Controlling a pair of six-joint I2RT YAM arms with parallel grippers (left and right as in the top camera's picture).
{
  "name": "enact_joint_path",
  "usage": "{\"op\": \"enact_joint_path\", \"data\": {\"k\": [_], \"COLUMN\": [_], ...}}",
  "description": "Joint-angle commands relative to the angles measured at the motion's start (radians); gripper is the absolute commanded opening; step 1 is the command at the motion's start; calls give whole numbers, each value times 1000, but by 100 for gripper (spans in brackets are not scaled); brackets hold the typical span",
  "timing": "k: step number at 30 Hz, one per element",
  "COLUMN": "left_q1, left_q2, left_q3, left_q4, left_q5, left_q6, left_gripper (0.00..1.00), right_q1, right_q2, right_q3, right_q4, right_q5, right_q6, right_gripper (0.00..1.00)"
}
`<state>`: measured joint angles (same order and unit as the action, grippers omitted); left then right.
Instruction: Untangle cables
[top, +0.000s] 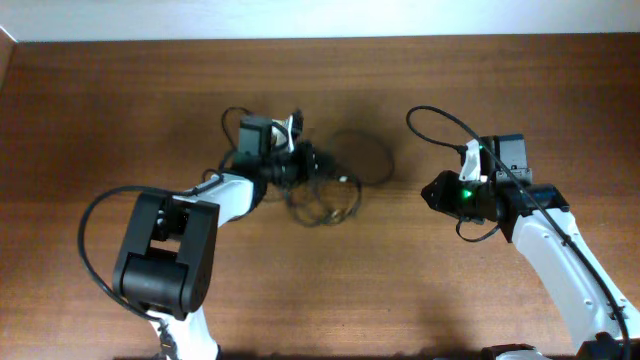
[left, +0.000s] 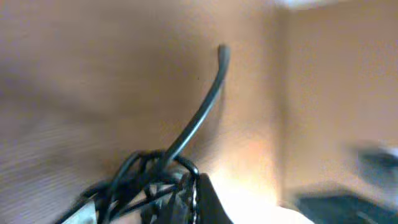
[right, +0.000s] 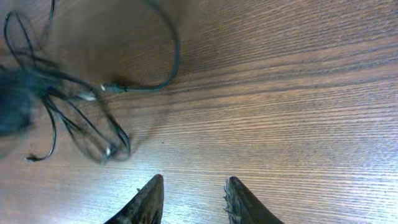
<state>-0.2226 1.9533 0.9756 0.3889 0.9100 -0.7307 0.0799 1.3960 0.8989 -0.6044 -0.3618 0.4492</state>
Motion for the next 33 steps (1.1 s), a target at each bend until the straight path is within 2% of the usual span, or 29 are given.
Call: {"op": "enact_joint_path", "data": {"k": [1, 3, 5, 7, 9, 10, 13, 17, 21, 22, 23, 24, 27, 31, 33], "left_q1": [35, 35, 35, 35, 35, 35, 35, 36, 36, 36, 36, 36, 58, 148, 187], "left_q2": [-13, -13, -13, -13, -13, -13, -13, -13, -13, -13, -13, -13, -13, -13, -13], "left_q3": [13, 13, 13, 13, 13, 13, 13, 13, 13, 13, 13, 13, 13, 13, 13], "left_q4": [414, 579, 663, 673, 673, 673, 673, 673, 674, 678, 681, 687, 778, 1019, 1040], "left_q5": [547, 591, 590, 591, 590, 590, 581, 503, 447, 448, 452, 459, 466, 462, 463], "left_q6": [-148, -260, -328, -339, -339, -339, -355, -431, -554, -590, -595, -595, -654, -795, -812], "left_gripper": [0, 0, 0, 0, 0, 0, 0, 0, 0, 0, 0, 0, 0, 0, 0], "right_q1": [-2, -2, -1, -1, -1, -1, 24, 138, 226, 235, 234, 228, 180, 59, 6], "right_q2": [3, 3, 3, 3, 3, 3, 5, 34, 101, 125, 134, 137, 136, 136, 136], "right_q3": [2, 2, 2, 2, 2, 2, 2, 2, 2, 2, 2, 3, 3, 3, 3], "right_q4": [-8, 12, 58, 167, 235, 294, 362, 454, 463, 464, 463, 458, 416, 312, 280], "right_q5": [-72, -166, -225, -392, -462, -484, -471, -421, -313, -240, -211, -174, -44, 1, 1], "right_q6": [-4, -4, -4, -5, -3, 71, 90, -9, -8, -8, -7, 5, 79, 90, 90], "right_gripper": [41, 41, 41, 45, 50, 51, 53, 53, 52, 31, 7, 4, 4, 4, 4]}}
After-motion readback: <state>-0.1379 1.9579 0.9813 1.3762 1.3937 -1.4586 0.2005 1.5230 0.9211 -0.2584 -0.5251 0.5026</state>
